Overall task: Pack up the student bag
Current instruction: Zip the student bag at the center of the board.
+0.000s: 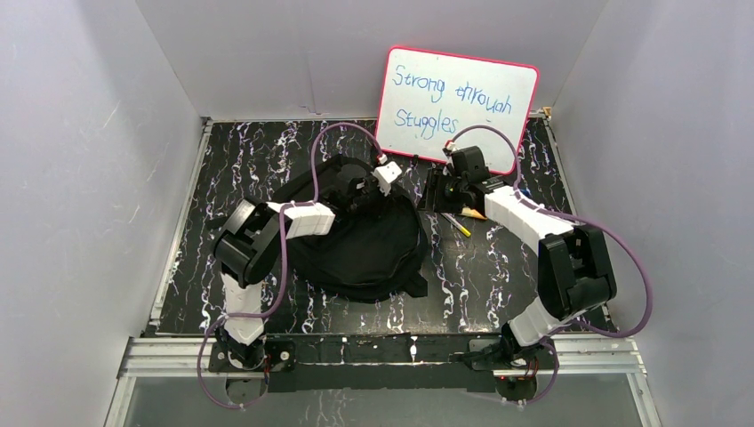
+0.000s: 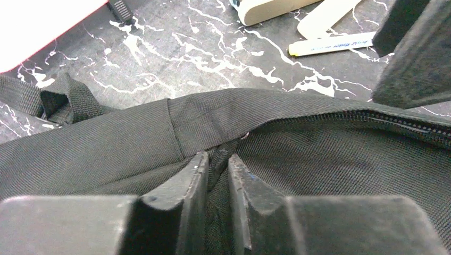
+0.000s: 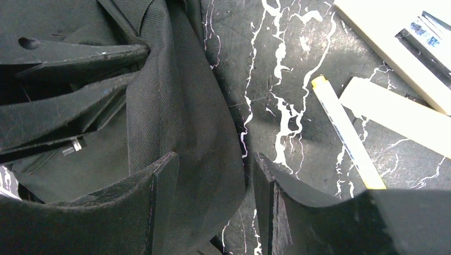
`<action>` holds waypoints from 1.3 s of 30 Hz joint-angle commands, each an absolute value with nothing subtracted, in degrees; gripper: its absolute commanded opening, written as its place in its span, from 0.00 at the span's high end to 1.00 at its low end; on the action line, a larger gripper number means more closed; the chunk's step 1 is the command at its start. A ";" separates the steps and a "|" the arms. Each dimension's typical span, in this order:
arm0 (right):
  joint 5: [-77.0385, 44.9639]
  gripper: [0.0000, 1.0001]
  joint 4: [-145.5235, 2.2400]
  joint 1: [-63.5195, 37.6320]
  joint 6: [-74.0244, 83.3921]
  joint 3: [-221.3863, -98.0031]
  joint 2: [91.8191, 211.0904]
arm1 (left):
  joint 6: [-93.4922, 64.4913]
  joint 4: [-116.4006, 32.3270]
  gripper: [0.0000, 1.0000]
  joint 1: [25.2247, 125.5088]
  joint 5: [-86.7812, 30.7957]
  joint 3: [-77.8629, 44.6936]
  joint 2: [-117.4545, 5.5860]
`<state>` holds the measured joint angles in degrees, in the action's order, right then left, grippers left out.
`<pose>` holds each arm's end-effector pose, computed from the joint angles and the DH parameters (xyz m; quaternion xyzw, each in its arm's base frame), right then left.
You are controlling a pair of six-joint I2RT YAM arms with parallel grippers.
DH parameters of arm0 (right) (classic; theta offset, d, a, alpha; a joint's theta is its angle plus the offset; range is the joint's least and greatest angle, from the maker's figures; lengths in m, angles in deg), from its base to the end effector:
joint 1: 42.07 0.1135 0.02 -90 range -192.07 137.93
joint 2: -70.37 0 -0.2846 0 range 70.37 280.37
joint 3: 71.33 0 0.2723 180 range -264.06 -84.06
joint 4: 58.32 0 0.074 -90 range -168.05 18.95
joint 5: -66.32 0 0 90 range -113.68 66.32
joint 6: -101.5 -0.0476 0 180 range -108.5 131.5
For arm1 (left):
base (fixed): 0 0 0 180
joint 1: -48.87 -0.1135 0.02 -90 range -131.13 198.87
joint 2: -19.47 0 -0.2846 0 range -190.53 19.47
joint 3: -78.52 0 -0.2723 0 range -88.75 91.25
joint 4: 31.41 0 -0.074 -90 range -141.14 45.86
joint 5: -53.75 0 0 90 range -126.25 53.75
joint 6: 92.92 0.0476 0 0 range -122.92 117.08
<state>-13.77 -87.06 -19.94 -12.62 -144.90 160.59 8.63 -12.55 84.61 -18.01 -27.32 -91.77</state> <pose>0.3368 0.1458 0.2340 -0.0168 0.9221 0.2220 0.3164 0.3595 -0.2770 0.1773 0.4059 0.6955 -0.2468 0.5391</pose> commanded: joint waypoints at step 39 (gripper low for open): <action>-11.49 0.37 -84.17 -20.01 -13.20 -140.36 153.21 | 2.90 -18.22 0.45 85.86 -21.41 -24.87 -88.88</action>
